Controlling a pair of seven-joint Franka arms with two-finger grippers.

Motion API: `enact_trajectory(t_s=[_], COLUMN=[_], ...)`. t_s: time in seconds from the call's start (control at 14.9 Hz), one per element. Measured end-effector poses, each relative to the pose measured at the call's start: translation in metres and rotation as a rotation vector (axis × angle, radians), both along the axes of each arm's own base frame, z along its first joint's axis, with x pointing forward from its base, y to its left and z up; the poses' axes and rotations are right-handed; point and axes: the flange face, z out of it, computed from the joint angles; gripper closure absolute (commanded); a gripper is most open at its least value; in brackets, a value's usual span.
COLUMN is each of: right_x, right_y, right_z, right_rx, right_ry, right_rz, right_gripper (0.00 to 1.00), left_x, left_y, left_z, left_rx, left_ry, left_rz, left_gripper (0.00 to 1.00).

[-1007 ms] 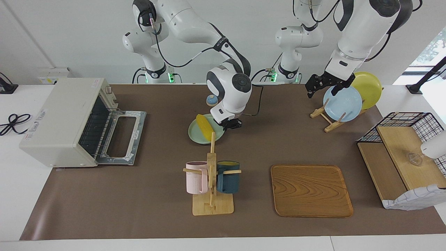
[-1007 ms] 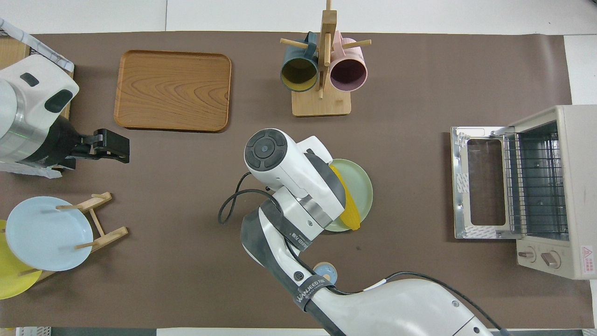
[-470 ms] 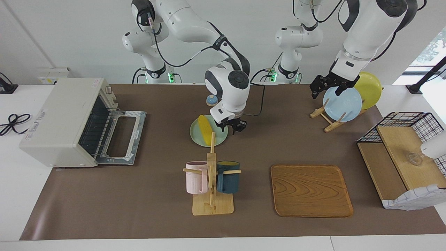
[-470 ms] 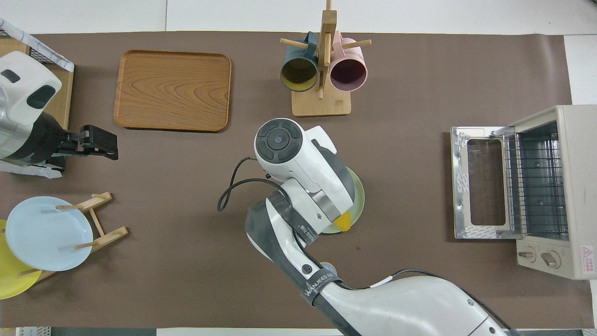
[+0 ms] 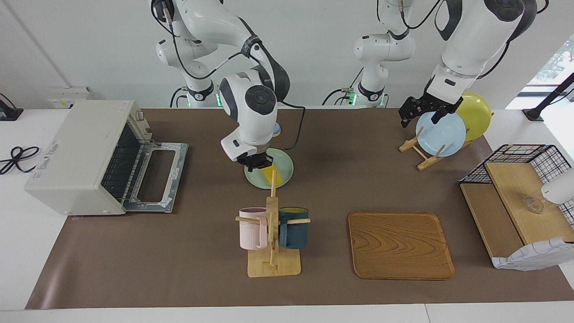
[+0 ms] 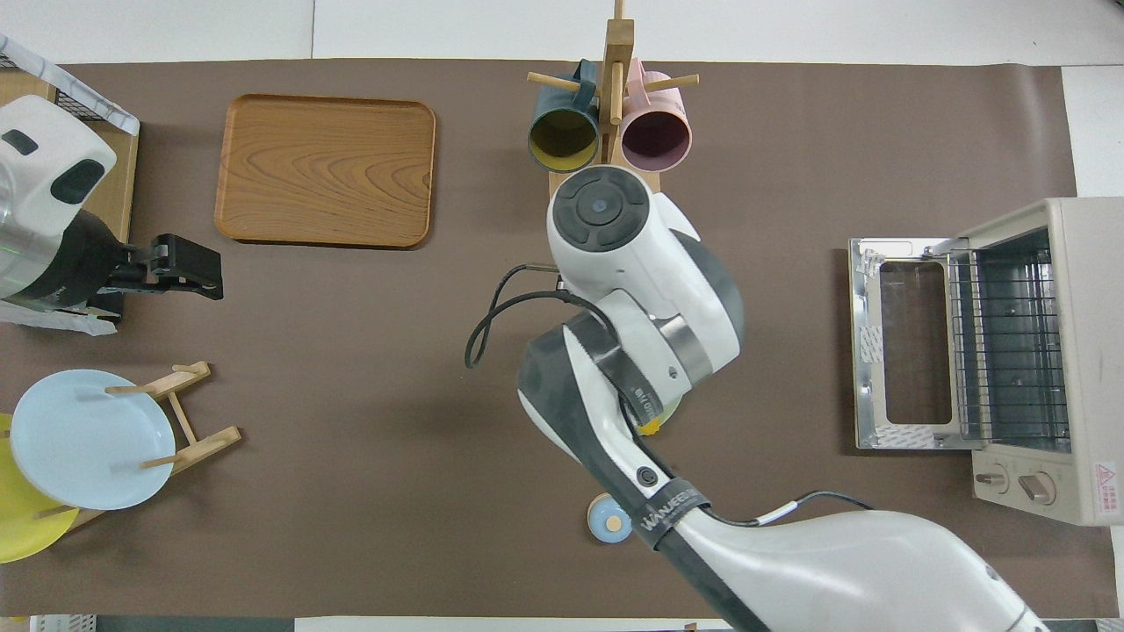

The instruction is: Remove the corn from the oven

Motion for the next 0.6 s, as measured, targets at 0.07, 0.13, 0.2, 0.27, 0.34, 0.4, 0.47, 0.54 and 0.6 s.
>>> enact_trajectory(t_s=[0.07,0.13,0.2,0.27,0.34,0.4,0.47,0.54,0.6], right_x=[-0.003,-0.006,-0.008,-0.009,-0.01,-0.014,-0.019,-0.025,-0.03], right_y=[-0.018,-0.036,-0.056,-0.076,-0.094,-0.109,-0.122,-0.134,-0.144], right_z=[-0.009,-0.021,-0.032,-0.043,-0.054,-0.065,-0.075,-0.085,-0.093], right_rx=[-0.026,-0.046,-0.053,-0.052,-0.046,-0.046,-0.056,-0.075,-0.086], right_ry=[0.022,0.043,0.058,0.069,0.074,0.072,0.068,0.064,0.063], right_rz=[0.013,0.025,0.03,0.026,0.02,0.019,0.023,0.031,0.033], right_gripper=[1.0,1.0,1.0,1.0,1.0,1.0,1.0,1.0,1.0], left_x=[0.0,-0.001,-0.002,-0.004,-0.006,-0.009,-0.012,-0.016,-0.021], left_y=[-0.002,-0.006,-0.015,-0.026,-0.04,-0.055,-0.072,-0.088,-0.104], left_z=[0.0,-0.001,-0.003,-0.006,-0.01,-0.015,-0.021,-0.028,-0.034], left_rx=[0.0,-0.001,0.0,0.0,-0.002,-0.006,-0.007,-0.007,-0.009], left_ry=[-0.002,-0.002,-0.001,-0.004,-0.007,-0.009,-0.011,-0.013,-0.013], left_rz=[-0.003,-0.011,-0.019,-0.018,-0.015,-0.01,0.001,0.014,0.021], left_gripper=[0.0,0.0,0.0,0.0,0.0,0.0,0.0,0.0,0.0])
